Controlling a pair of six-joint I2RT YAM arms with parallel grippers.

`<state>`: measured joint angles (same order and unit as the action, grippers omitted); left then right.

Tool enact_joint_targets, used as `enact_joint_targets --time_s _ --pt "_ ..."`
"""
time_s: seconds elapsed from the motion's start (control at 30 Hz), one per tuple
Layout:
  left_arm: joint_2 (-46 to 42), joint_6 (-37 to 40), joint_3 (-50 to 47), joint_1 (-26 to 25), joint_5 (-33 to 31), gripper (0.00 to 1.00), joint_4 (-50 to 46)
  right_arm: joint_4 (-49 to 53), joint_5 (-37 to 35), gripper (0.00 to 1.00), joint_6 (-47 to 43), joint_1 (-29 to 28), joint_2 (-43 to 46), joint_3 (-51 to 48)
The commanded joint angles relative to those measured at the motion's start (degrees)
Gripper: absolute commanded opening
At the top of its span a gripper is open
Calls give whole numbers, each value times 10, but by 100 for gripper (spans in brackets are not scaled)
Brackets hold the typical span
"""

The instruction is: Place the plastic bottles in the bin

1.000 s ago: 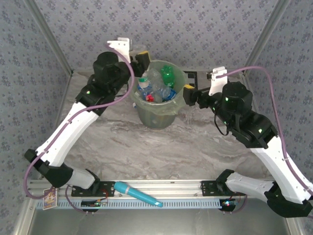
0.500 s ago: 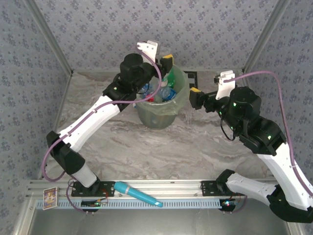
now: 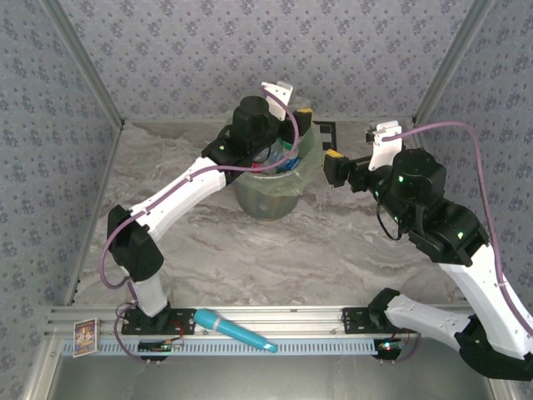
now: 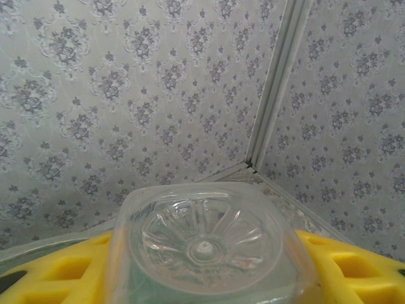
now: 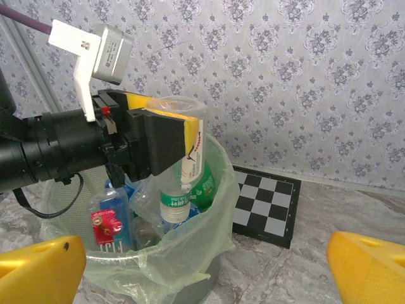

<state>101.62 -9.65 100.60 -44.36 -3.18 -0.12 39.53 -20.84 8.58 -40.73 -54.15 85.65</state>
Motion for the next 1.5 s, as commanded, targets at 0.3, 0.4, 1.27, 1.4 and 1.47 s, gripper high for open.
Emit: enact_joint_targets --time_s 0.3,0.4,1.27,1.4,1.47 --pt "-15 -41 -82 -4 13 51 57 9 -10 100 1 5 8 -8" --pt "-32 -50 -122 -4 6 51 61 8 -7 100 0 6 9 -12" --pt "-1 -31 -89 14 6 52 -6 -6 16 100 2 26 -2 -18" --pt "-11 -28 -124 10 4 52 -14 -9 17 100 2 27 -5 -18" --pt "-21 -26 -147 8 0 52 -9 -11 19 100 2 28 -6 -17"
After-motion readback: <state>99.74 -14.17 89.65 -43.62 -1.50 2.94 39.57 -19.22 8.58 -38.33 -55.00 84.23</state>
